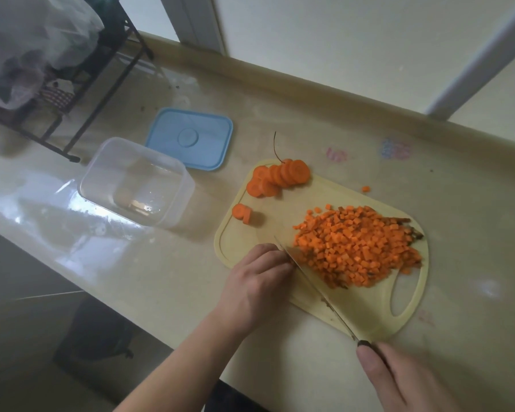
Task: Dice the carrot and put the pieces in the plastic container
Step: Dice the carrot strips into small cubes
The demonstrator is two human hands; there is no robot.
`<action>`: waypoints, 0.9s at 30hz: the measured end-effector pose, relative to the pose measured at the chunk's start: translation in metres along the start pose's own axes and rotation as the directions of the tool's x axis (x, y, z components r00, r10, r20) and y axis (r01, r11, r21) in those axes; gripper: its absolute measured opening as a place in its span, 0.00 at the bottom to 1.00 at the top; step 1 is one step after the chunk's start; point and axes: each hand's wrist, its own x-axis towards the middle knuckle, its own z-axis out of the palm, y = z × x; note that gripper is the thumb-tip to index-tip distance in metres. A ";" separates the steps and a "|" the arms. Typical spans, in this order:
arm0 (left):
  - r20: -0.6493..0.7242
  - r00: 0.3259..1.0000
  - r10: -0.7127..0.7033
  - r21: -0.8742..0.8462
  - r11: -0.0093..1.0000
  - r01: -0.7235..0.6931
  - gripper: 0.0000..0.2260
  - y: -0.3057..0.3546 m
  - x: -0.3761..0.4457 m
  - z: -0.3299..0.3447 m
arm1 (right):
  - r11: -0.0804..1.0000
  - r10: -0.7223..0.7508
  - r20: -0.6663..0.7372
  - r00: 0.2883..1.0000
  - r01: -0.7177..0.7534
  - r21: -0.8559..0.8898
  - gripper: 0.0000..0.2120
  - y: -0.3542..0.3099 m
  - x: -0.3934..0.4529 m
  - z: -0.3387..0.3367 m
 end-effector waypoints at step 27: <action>-0.091 0.996 -0.013 -0.035 0.999 0.010 0.06 0.004 -0.009 0.001 | 0.995 0.006 0.030 1.000 -0.009 0.102 0.50 -0.011 0.004 0.003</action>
